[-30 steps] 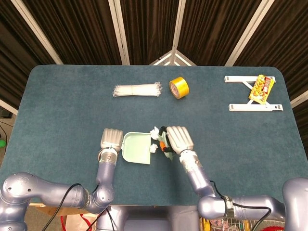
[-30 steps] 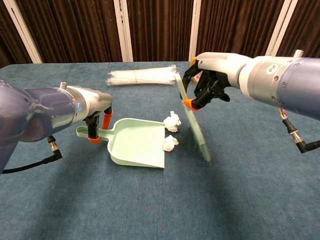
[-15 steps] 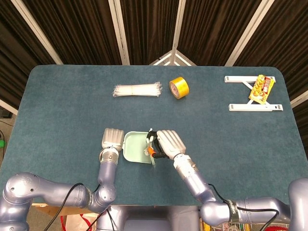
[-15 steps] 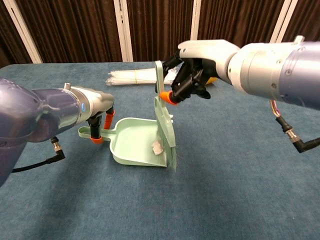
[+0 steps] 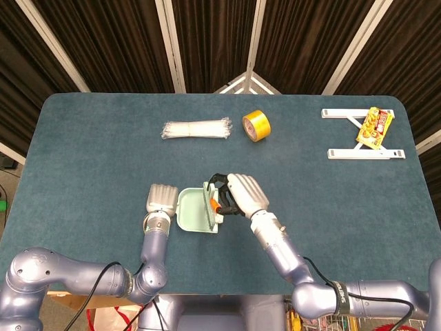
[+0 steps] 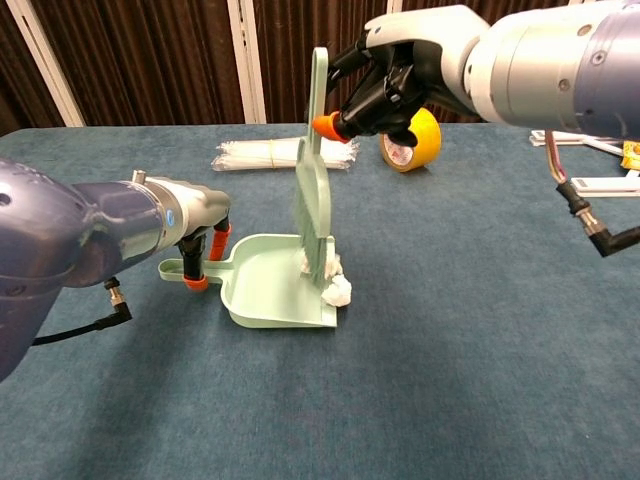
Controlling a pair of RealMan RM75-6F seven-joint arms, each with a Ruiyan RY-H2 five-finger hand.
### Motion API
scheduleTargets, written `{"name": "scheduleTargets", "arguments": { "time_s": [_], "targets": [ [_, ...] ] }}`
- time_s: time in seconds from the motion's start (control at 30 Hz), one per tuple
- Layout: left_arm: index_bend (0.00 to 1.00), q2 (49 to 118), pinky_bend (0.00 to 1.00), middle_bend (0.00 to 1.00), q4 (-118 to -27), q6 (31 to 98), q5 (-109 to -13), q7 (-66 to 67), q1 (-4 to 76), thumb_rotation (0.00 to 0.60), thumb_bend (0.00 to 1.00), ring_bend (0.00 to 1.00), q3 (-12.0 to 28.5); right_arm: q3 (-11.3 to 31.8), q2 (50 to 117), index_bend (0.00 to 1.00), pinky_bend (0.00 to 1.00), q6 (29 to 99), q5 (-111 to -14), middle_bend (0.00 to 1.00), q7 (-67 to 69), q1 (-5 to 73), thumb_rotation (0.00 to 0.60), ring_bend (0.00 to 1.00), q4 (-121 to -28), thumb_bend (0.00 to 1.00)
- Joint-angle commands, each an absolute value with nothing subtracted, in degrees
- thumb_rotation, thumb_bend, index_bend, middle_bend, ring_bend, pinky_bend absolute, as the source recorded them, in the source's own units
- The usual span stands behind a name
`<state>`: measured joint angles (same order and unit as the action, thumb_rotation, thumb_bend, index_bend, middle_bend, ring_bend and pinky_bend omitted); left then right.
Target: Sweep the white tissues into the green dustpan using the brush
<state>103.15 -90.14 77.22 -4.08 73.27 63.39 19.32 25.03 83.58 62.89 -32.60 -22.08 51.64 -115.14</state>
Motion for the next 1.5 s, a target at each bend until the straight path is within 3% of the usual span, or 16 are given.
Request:
{"name": "scheduleTargets", "arguments": {
  "time_s": [0.03, 0.43, 0.87, 1.23, 1.5],
  "targets": [
    [0.65, 103.03, 0.99, 1.0, -90.24, 77.14, -4.17, 73.19, 63.36, 0.6, 0.58, 1.0, 19.39, 23.76, 83.04, 0.69, 0.82, 64.31, -34.19, 0.83, -23.89, 51.99, 0.6, 0.9, -112.94, 0.52],
    [0.65, 102.72, 0.99, 1.0, -91.31, 78.44, -2.99, 75.03, 63.99, 0.6, 0.58, 1.0, 19.5, 17.91, 82.35, 0.69, 0.82, 65.8, -34.68, 0.83, -26.51, 50.13, 0.6, 0.9, -105.58, 0.52],
    [0.65, 103.11, 0.99, 1.0, -92.16, 80.87, 0.1, 78.58, 65.63, 0.6, 0.58, 1.0, 20.65, 14.97, 83.51, 0.7, 0.82, 66.01, -33.58, 0.83, -26.81, 48.61, 0.6, 0.9, -106.6, 0.52],
    [0.65, 103.98, 0.99, 1.0, -91.27, 80.43, -0.33, 78.36, 65.84, 0.6, 0.59, 1.0, 20.76, 15.35, 87.58, 0.7, 0.82, 67.78, -32.75, 0.83, -29.05, 50.24, 0.6, 0.9, -109.8, 0.52],
    [0.65, 104.23, 0.99, 1.0, -90.7, 79.83, -0.51, 77.96, 65.61, 0.6, 0.58, 1.0, 20.75, 18.02, 89.98, 0.7, 0.82, 68.86, -29.71, 0.83, -29.44, 51.82, 0.6, 0.9, -111.98, 0.53]
  ]
}}
